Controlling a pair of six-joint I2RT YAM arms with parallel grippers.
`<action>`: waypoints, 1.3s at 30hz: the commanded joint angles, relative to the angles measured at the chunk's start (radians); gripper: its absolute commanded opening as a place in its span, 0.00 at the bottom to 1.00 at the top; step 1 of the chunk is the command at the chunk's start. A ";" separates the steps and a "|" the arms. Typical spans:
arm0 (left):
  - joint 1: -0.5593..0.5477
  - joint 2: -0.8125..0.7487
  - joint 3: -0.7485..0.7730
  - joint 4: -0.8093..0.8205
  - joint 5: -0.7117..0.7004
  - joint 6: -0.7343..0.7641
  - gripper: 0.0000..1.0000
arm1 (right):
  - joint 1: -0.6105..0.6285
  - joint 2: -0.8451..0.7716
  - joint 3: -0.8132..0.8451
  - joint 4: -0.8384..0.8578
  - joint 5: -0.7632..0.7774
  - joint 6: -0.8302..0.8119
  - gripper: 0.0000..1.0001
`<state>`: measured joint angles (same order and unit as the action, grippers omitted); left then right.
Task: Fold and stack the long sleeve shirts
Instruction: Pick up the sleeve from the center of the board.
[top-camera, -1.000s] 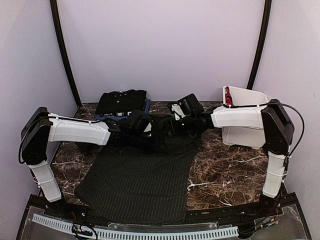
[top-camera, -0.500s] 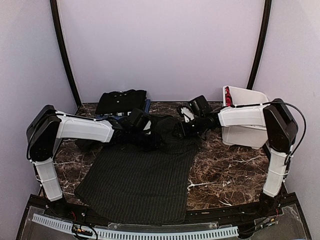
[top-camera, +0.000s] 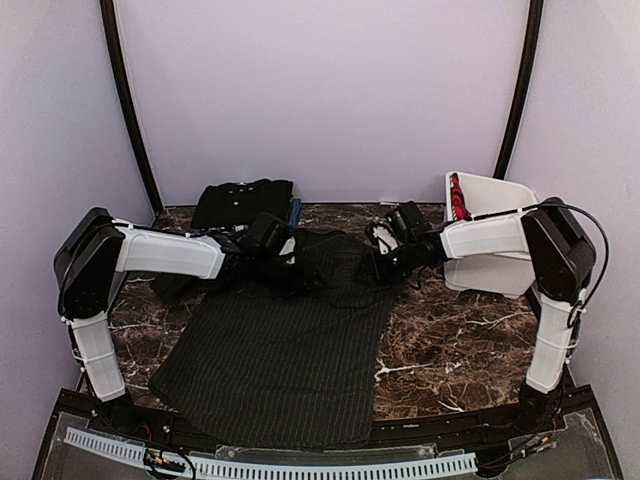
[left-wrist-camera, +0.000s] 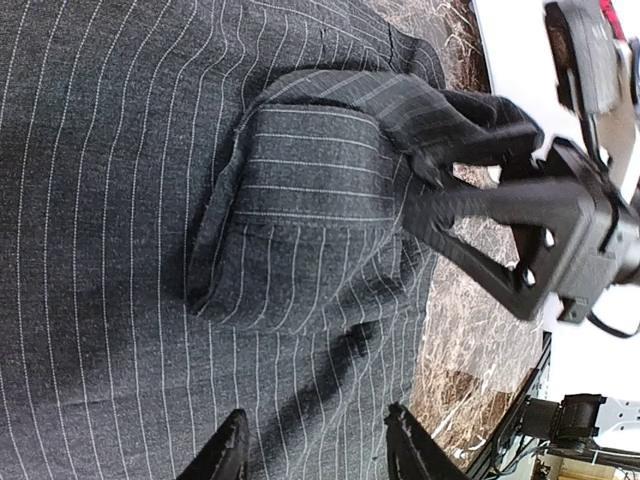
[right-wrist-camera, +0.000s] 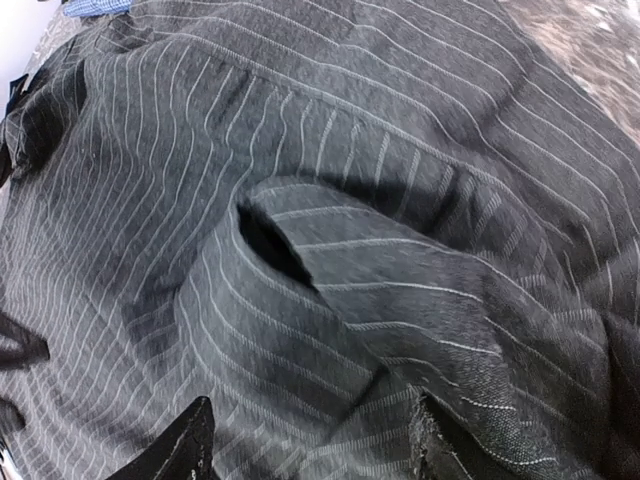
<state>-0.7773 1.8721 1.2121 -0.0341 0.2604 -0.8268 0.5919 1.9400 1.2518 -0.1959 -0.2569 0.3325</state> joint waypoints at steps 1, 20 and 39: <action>0.010 -0.012 0.033 -0.006 0.028 0.007 0.45 | 0.020 -0.123 -0.060 0.026 0.070 0.025 0.63; 0.015 0.046 0.128 0.010 0.073 0.016 0.42 | 0.026 -0.039 -0.077 0.103 -0.055 0.126 0.62; 0.034 -0.019 0.075 -0.017 0.039 0.017 0.42 | 0.005 0.039 -0.066 0.288 -0.184 0.220 0.42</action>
<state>-0.7559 1.9289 1.3079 -0.0204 0.3176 -0.8219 0.5964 1.9884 1.1816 0.0006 -0.3710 0.5198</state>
